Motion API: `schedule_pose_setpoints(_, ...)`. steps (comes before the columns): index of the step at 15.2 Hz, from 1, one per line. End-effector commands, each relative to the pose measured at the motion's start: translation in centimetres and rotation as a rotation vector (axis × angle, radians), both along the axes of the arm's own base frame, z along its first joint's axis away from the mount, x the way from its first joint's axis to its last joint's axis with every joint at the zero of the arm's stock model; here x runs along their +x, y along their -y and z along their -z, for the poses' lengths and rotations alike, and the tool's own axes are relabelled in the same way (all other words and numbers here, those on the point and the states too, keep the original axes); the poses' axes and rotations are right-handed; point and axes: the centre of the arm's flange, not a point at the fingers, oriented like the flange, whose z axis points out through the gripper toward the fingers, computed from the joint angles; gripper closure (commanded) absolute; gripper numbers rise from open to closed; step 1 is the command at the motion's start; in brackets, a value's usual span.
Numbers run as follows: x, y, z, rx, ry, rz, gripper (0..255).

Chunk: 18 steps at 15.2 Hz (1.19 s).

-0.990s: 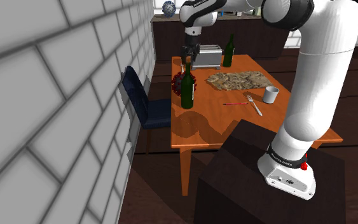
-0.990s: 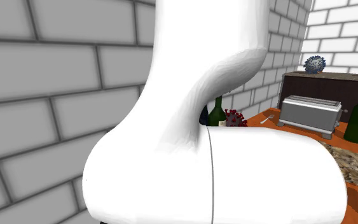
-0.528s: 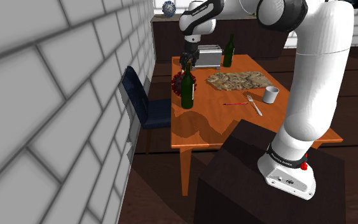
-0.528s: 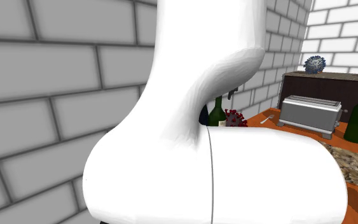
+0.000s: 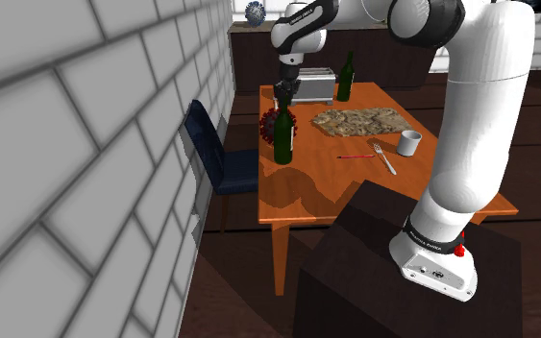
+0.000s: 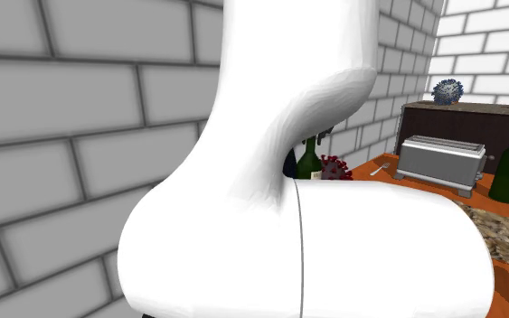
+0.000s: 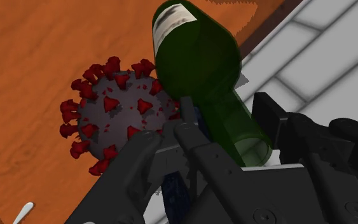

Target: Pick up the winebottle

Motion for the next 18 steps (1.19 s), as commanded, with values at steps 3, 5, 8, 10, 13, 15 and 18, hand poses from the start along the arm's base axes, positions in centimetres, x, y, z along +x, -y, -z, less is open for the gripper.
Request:
schedule_pose_setpoints(3,0.0,0.0,0.1,0.0,-0.001,0.0,255)
schedule_pose_setpoints(5,0.0,-0.1,-0.9,0.0,-0.001,0.0,255)
schedule_pose_setpoints(8,0.0,0.0,-2.5,0.0,-0.001,0.0,255)
schedule_pose_setpoints(10,0.0,0.0,-3.5,0.0,-0.001,0.0,255)
schedule_pose_setpoints(13,0.0,0.0,-5.1,0.0,-0.001,0.0,255)
schedule_pose_setpoints(15,0.0,0.0,-6.2,0.0,-0.001,0.0,255)
schedule_pose_setpoints(18,0.0,0.0,-7.8,0.0,-0.001,0.0,255)
